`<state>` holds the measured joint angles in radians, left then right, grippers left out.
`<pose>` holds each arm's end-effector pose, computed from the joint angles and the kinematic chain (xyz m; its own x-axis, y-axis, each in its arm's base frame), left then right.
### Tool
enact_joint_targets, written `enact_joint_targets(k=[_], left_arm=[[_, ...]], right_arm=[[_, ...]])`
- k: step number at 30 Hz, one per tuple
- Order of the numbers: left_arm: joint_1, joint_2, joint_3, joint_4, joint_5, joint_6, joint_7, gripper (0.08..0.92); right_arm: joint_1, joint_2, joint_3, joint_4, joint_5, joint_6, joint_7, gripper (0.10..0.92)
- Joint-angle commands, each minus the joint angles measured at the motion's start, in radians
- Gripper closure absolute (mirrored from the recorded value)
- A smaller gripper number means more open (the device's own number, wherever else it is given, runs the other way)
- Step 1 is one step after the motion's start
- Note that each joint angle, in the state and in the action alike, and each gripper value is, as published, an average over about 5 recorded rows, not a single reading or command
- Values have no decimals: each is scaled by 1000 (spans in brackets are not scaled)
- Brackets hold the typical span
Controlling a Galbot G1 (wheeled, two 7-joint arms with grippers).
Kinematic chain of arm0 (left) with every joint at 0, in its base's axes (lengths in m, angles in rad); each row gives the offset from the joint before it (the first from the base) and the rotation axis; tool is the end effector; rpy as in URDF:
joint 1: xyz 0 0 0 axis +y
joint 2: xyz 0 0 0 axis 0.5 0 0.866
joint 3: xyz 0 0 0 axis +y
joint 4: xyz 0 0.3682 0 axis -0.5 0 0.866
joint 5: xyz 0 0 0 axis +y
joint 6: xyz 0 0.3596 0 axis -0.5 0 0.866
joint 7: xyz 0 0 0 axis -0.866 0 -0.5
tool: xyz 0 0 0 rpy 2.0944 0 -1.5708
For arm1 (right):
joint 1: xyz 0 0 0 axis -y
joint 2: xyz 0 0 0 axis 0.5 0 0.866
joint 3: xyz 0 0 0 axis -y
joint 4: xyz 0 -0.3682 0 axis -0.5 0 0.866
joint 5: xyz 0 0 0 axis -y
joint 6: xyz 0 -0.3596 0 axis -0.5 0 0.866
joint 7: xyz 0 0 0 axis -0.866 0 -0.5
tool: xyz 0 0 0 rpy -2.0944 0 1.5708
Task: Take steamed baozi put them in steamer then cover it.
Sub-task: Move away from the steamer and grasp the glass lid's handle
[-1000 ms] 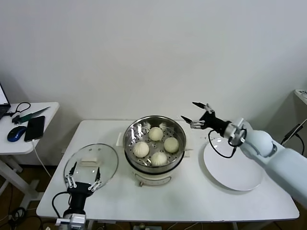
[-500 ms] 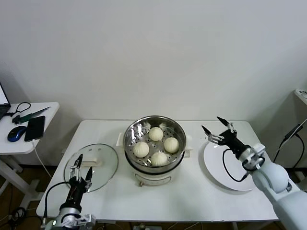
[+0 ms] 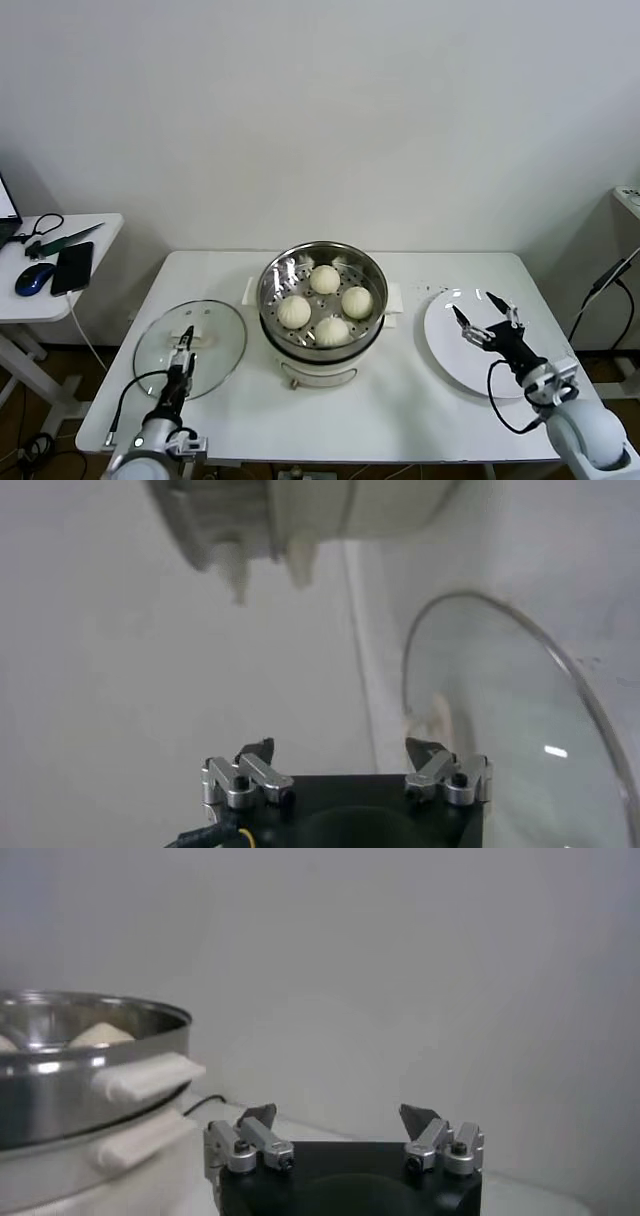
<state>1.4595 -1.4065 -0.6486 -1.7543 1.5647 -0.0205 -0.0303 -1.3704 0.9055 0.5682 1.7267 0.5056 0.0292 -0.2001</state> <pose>0.2047 0.0930 -0.4075 -0.9810 -0.0656 0.1824 0.1914 -0.1794 0.9650 0.2616 -0.2053 -0.3365 -0.9506 -0.2603 0.1693 -0.2812 0.9529 -0.1138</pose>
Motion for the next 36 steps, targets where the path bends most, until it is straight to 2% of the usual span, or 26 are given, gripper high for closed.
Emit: enact_joint_targets(k=[1, 12, 29, 32, 36], left_arm=[[-181, 5, 2, 213, 77, 9, -6, 177], [-286, 4, -17, 323, 71, 18, -17, 177], [-317, 0, -12, 367, 40, 22, -58, 178], [-320, 0, -15, 376, 37, 17, -59, 218], [-320, 0, -15, 379, 28, 14, -60, 329]], right_arm=[[-80, 47, 60, -25, -54, 19, -9, 203], [-68, 49, 54, -52, -81, 42, -24, 203], [-65, 63, 42, -75, -127, 68, -42, 203], [-64, 68, 38, -79, -138, 73, -46, 203], [-66, 74, 36, -82, -148, 77, -52, 203]])
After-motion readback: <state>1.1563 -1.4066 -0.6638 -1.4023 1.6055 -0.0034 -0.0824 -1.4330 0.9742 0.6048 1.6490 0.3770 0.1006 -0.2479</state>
